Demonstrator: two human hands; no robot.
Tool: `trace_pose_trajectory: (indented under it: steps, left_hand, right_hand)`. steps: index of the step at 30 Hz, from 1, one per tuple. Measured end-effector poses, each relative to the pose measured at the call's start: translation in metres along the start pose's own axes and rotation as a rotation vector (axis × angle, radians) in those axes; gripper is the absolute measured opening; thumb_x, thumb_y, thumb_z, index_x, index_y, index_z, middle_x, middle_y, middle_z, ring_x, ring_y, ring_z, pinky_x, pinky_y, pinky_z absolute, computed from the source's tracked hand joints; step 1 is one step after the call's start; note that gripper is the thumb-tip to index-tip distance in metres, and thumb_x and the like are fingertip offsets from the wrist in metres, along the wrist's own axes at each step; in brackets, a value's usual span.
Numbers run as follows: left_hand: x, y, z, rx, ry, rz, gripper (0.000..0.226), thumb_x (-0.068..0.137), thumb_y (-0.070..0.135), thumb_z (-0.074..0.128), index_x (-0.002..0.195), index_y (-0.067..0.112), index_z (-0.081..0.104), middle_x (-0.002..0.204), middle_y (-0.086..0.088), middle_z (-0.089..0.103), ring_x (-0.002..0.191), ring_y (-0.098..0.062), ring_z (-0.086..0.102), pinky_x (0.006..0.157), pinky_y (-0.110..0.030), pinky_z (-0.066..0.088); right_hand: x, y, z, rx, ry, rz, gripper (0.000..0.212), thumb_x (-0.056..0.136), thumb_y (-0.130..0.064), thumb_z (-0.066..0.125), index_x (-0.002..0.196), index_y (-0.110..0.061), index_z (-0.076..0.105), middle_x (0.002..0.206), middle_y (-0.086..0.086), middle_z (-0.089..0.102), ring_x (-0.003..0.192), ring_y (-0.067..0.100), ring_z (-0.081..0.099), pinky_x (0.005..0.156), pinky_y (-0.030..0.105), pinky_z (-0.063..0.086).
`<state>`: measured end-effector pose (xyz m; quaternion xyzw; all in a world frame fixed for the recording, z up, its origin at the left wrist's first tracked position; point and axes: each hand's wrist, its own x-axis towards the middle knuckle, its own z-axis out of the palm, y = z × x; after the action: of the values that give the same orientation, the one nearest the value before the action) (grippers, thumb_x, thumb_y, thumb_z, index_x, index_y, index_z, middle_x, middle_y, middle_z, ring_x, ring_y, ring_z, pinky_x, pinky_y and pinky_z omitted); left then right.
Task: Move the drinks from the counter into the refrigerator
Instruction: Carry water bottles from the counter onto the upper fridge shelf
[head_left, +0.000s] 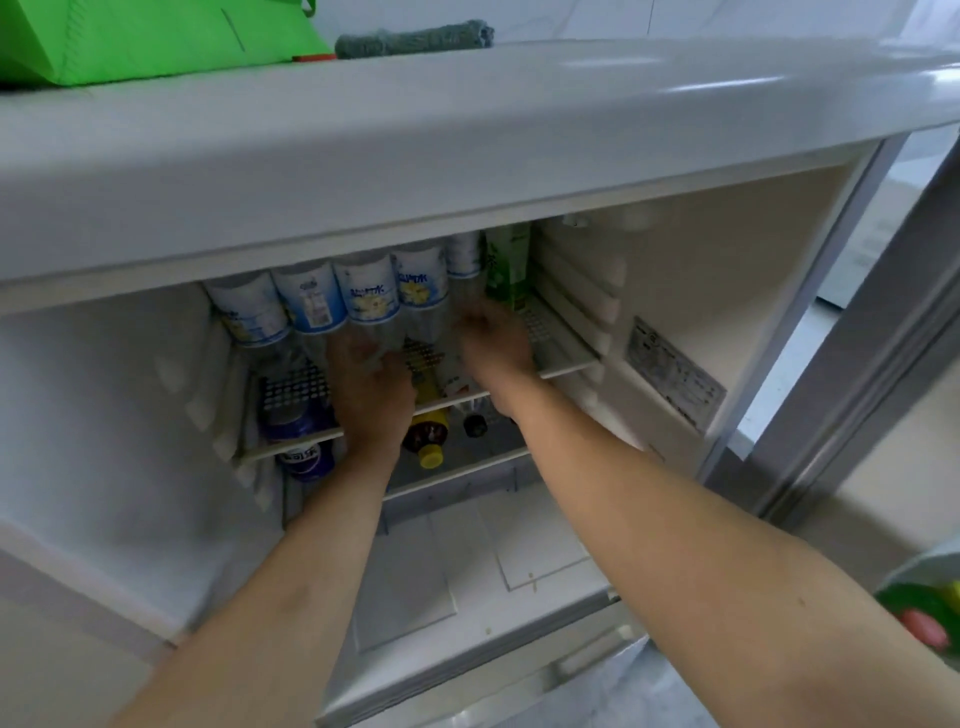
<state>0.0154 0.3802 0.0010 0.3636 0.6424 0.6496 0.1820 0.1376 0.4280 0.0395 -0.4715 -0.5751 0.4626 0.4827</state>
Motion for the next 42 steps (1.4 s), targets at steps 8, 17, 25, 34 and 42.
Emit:
trace_pose_trajectory:
  steps: [8, 17, 25, 34, 42]
  left_hand:
    - [-0.077, 0.036, 0.015, -0.229, 0.106, 0.14, 0.018, 0.096, 0.005, 0.054, 0.112, 0.01, 0.054, 0.091, 0.005, 0.059, 0.073, 0.001, 0.063, 0.062, -0.014, 0.052]
    - [-0.229, 0.03, 0.046, -0.29, -0.144, 0.167, 0.019, 0.095, 0.022, 0.055, 0.112, 0.028, 0.052, 0.106, -0.015, 0.062, 0.07, -0.031, 0.065, 0.06, -0.038, 0.057]
    - [-0.388, 0.007, 0.066, -0.263, -0.486, 0.071, 0.018, 0.098, 0.011, 0.052, 0.105, 0.028, 0.05, 0.089, 0.002, 0.054, 0.056, -0.007, 0.06, 0.047, -0.024, 0.052]
    - [-0.493, -0.103, 0.057, 0.323, -1.132, -0.2, 0.017, 0.096, 0.018, 0.061, 0.111, 0.024, 0.056, 0.097, -0.004, 0.066, 0.077, -0.022, 0.068, 0.052, -0.026, 0.054]
    - [-0.504, -0.188, 0.047, 0.834, -1.342, -0.547, 0.018, 0.094, 0.013, 0.062, 0.11, 0.006, 0.06, 0.095, -0.019, 0.066, 0.065, -0.028, 0.057, 0.059, -0.032, 0.048]
  right_hand:
    - [-0.067, 0.006, -0.063, 0.093, 0.124, -0.053, 0.026, 0.088, -0.019, 0.062, 0.073, -0.038, 0.069, 0.076, -0.013, 0.069, 0.075, 0.012, 0.065, 0.07, 0.037, 0.057]
    - [-0.208, 0.038, -0.189, 0.204, 0.275, 0.005, 0.017, 0.093, -0.003, 0.064, 0.089, -0.019, 0.067, 0.08, 0.006, 0.068, 0.062, 0.008, 0.061, 0.066, 0.026, 0.051]
    - [-0.376, 0.089, -0.312, 0.138, 0.644, 0.155, 0.015, 0.087, -0.008, 0.068, 0.086, -0.022, 0.072, 0.069, 0.001, 0.069, 0.059, 0.012, 0.061, 0.055, 0.026, 0.051]
    - [-0.55, 0.176, -0.415, 0.209, 1.095, 0.587, 0.01, 0.094, -0.01, 0.063, 0.103, -0.01, 0.069, 0.081, 0.006, 0.068, 0.063, 0.014, 0.062, 0.057, 0.026, 0.052]
    - [-0.662, 0.251, -0.41, 0.321, 1.341, 0.964, 0.014, 0.093, -0.01, 0.062, 0.104, -0.005, 0.067, 0.088, 0.012, 0.065, 0.07, 0.022, 0.057, 0.059, 0.032, 0.048]
